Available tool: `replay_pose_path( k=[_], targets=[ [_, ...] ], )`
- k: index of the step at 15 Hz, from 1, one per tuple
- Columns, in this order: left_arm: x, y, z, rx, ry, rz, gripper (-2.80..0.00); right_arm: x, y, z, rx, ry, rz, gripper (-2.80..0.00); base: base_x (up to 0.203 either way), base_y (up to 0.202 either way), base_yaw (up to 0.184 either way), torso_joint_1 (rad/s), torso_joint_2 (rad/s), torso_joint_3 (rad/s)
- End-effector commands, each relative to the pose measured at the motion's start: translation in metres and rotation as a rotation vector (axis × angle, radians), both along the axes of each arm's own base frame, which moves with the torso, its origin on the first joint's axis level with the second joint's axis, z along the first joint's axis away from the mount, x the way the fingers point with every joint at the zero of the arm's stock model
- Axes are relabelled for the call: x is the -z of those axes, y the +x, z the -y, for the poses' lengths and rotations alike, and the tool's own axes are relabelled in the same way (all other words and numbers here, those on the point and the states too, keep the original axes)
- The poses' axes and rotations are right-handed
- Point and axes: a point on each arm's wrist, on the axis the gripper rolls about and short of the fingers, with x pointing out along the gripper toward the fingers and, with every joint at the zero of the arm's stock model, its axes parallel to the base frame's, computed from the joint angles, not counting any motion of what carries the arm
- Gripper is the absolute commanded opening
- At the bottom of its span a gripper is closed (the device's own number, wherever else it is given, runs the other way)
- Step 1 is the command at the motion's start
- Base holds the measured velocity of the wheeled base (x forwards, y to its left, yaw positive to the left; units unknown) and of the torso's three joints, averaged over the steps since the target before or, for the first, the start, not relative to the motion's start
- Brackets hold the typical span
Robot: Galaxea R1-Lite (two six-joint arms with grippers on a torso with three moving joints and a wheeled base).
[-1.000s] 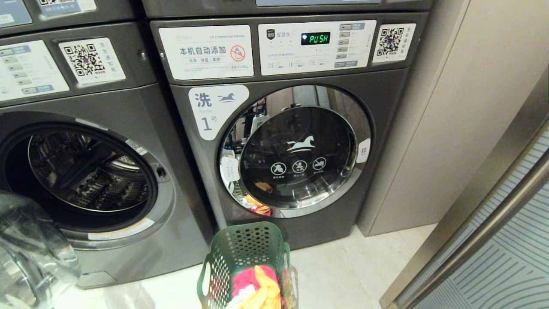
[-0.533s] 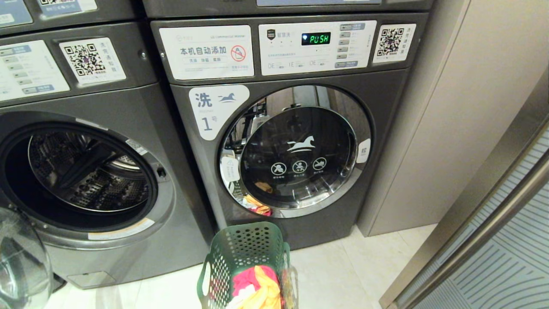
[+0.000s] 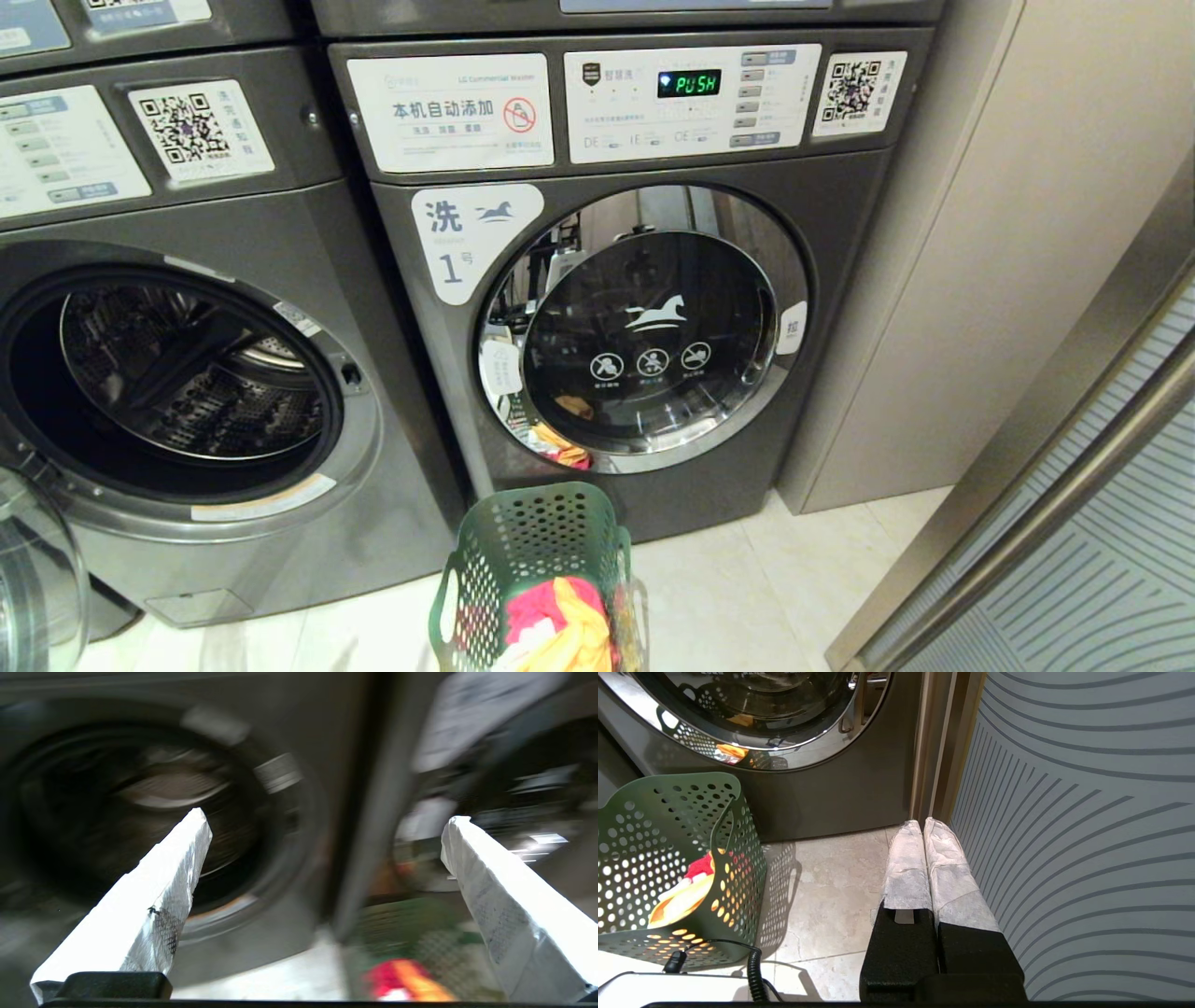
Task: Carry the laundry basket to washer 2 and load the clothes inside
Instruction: Open the lid of the washing machine
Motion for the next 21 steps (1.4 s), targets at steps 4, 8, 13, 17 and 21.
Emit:
replay_pose_path(
  k=[4, 8, 13, 17, 21],
  targets=[
    [0.061, 0.07, -0.03, -0.308, 0.006, -0.257, -2.8, 0.0, 0.0, 0.0, 0.0, 0.0, -0.002, -2.8, 0.0, 0.0, 0.0, 0.0, 0.0, 0.0],
    [0.067, 0.074, -0.045, -0.464, 0.034, -0.268, -2.8, 0.0, 0.0, 0.0, -0.001, -0.001, -0.002, -2.8, 0.0, 0.0, 0.0, 0.0, 0.0, 0.0],
    [0.086, 0.079, -0.059, -1.042, 0.111, -0.429, -2.8, 0.0, 0.0, 0.0, -0.001, -0.001, -0.002, -2.8, 0.0, 0.0, 0.0, 0.0, 0.0, 0.0],
    [0.092, 0.085, -0.073, -1.342, 0.165, -0.503, -2.8, 0.0, 0.0, 0.0, -0.001, -0.001, -0.002, -2.8, 0.0, 0.0, 0.0, 0.0, 0.0, 0.0],
    [0.084, 0.092, -0.094, -1.527, 0.18, -0.49, -2.8, 0.0, 0.0, 0.0, -0.001, -0.001, -0.002, -2.8, 0.0, 0.0, 0.0, 0.0, 0.0, 0.0]
  ],
)
